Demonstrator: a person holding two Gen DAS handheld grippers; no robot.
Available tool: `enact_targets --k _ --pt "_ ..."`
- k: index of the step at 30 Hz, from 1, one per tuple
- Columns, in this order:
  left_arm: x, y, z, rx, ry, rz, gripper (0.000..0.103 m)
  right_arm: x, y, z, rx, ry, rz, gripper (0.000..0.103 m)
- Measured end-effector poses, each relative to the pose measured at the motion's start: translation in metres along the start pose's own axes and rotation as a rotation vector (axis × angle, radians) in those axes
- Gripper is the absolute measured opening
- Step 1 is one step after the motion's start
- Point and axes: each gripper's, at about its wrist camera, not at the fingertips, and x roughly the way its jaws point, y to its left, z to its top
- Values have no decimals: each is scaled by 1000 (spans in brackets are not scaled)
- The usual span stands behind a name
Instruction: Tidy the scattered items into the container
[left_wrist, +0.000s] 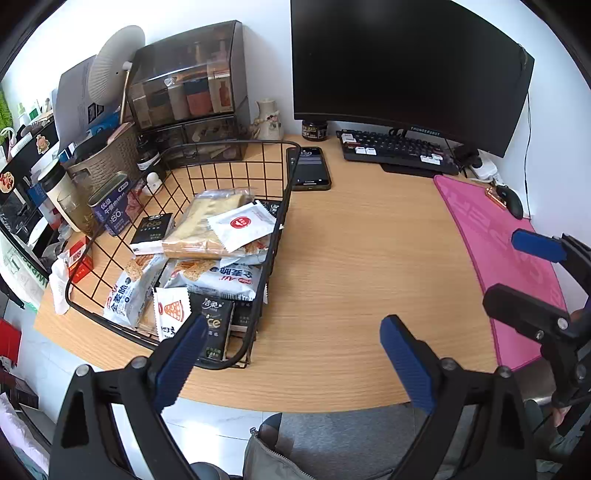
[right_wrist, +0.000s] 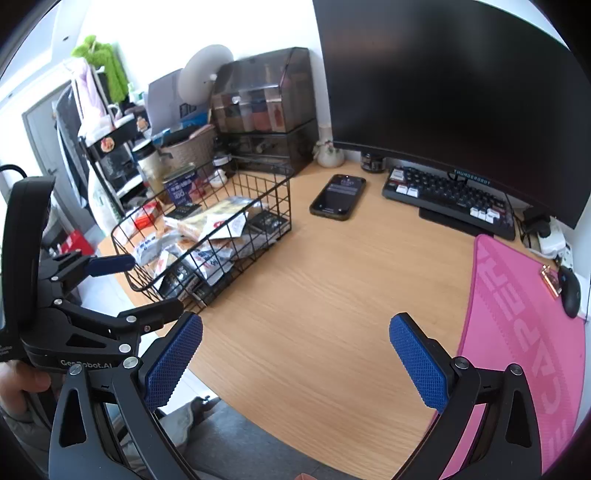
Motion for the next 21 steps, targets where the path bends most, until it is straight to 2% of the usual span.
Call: enact_targets --k 21 --pt "-6 1 1 -9 -30 -5 94 -1 -2 -1 -1 1 -3 103"
